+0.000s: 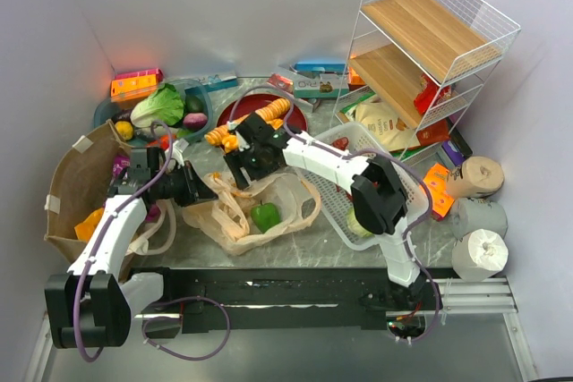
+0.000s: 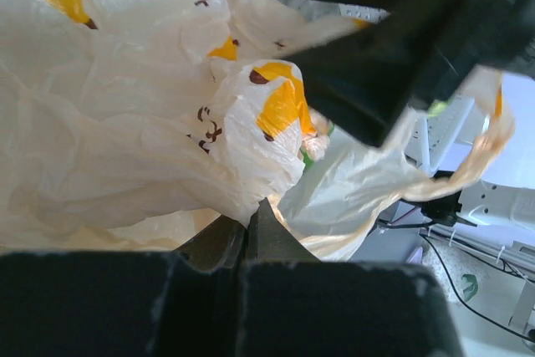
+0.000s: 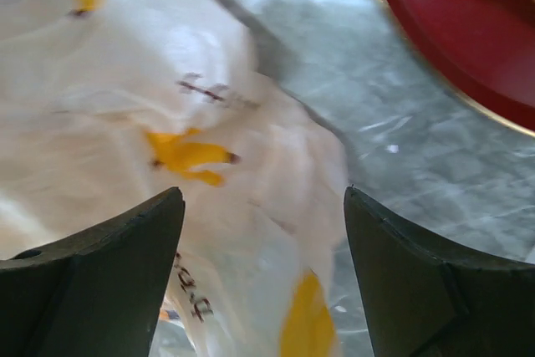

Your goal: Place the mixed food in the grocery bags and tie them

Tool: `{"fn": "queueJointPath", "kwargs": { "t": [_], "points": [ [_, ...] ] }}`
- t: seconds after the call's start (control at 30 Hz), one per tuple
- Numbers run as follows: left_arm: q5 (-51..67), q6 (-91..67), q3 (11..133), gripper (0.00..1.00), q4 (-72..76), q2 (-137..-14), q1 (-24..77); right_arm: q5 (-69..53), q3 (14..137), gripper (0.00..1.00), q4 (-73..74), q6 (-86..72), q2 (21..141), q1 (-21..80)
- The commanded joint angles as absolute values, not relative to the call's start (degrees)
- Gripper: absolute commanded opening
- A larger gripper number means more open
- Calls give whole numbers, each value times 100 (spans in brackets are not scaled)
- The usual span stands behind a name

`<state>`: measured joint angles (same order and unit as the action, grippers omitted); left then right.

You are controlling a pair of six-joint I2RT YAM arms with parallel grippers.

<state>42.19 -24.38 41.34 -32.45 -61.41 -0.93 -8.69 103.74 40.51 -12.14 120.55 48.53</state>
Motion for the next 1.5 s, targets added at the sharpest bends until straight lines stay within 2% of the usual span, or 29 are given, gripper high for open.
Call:
{"fn": "queueJointPath", "kwargs": {
  "t": [0.0, 0.1, 0.37, 0.63, 0.87, 1.13, 1.23, 1.4, 1.47],
  "points": [
    [4043, -2417, 4096, 1, -3278, -6038, -114, -625, 10677, 90, 4113, -1214, 11417, 4808],
    [3876, -2373, 4131, 1, -3348, -6108, -114, -361, 11205, 94, 4201, -1230, 11487, 4650],
    [4087, -2452, 4061, 1, -3076, -6293, -114, -992, 12128, 94, 3762, -2459, 12190, 3921],
    [4210, -2434, 4043, 1, -3015, -6372, -97, -1275, 12322, 93, 3217, -4832, 12682, 3621],
    [4333, -2522, 3981, 1, -2953, -6276, -97, -932, 12533, 89, 3875, -6520, 12982, 3639],
    [4377, -2496, 3955, 1, -2944, -6205, -97, -642, 11972, 89, 3920, -6749, 12674, 3639],
    [4368, -2479, 3973, 1, -2962, -6161, -105, -624, 11638, 84, 3772, -6821, 12481, 3665],
    [4070, -2592, 4069, 1, -2953, -5863, -97, 532, 11059, 82, 3665, -5873, 11551, 3937],
    [3570, -2917, 4069, 1, -2778, -5731, -123, 685, 10742, 83, 3456, -5391, 10999, 3929]
  ]
}}
